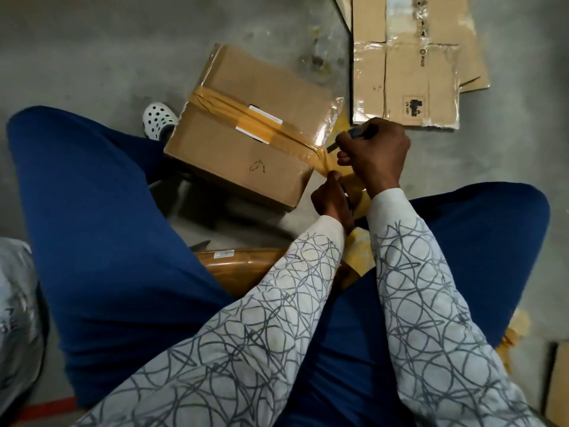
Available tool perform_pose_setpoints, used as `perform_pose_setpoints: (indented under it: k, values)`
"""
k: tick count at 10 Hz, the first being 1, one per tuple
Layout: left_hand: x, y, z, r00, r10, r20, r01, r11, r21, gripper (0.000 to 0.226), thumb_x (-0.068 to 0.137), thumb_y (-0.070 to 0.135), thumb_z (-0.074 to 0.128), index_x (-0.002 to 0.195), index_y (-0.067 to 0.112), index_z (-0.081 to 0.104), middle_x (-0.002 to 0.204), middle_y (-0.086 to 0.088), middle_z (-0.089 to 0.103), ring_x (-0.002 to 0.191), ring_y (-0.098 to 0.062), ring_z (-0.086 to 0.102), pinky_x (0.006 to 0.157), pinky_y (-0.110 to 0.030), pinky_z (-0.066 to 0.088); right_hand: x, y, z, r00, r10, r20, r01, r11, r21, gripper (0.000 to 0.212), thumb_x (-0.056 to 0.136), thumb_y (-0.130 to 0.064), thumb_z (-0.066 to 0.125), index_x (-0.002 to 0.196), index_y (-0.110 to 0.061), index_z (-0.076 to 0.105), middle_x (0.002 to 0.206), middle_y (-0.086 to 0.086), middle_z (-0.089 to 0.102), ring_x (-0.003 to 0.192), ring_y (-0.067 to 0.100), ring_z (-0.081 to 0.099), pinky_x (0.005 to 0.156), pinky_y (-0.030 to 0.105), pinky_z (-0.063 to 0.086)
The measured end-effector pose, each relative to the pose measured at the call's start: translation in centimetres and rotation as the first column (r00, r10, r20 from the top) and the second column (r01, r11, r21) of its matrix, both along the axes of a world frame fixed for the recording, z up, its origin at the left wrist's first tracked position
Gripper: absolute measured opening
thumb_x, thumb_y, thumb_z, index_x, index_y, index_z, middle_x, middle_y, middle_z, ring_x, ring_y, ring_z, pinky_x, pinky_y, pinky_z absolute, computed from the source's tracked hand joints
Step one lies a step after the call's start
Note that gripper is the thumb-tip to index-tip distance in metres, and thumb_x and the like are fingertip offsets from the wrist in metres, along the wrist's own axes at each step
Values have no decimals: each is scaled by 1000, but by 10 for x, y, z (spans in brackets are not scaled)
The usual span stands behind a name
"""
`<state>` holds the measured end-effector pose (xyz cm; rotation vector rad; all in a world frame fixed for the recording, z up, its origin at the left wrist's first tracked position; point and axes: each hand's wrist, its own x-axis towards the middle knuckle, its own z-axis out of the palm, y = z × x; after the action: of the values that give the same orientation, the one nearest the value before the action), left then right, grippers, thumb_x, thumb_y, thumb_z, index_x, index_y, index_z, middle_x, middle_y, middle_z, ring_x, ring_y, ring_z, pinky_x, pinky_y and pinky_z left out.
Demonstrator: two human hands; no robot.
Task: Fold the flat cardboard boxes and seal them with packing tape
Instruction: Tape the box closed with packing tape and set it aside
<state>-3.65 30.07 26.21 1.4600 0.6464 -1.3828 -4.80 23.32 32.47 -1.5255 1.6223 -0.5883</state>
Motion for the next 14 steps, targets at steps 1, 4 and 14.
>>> perform_pose_setpoints:
  k: [1, 4, 14]
  values:
    - [-9, 4, -6, 999, 38, 34, -34, 994, -100, 33, 104, 23, 47, 123, -1, 60, 124, -24, 62, 90, -29, 60, 67, -18, 56, 2, -7, -3, 999, -19, -30, 19, 1000, 2, 11, 64, -17, 73, 61, -22, 63, 55, 0, 68, 49, 15, 70, 62, 43, 62]
    - [-18, 11, 7, 867, -421, 265, 405, 907, 115, 42, 107, 26, 32, 134, 2, 54, 137, -19, 55, 131, -35, 49, 90, -10, 40, 3, -10, -41, 967, 13, -255, 32, 985, 170, 19, 65, -26, 79, 71, -11, 71, 66, 1, 70, 64, 17, 71, 63, 25, 55]
    - [126, 115, 88, 931, 158, 329, -134, 986, -95, 61, 72, 38, 80, 125, 24, 54, 105, -5, 63, 98, -25, 61, 84, -43, 50, 62, 77, -40, 992, -123, -40, 129, 961, 245, 44, 75, -14, 71, 118, -10, 64, 120, 11, 65, 110, 33, 63, 95, 41, 54]
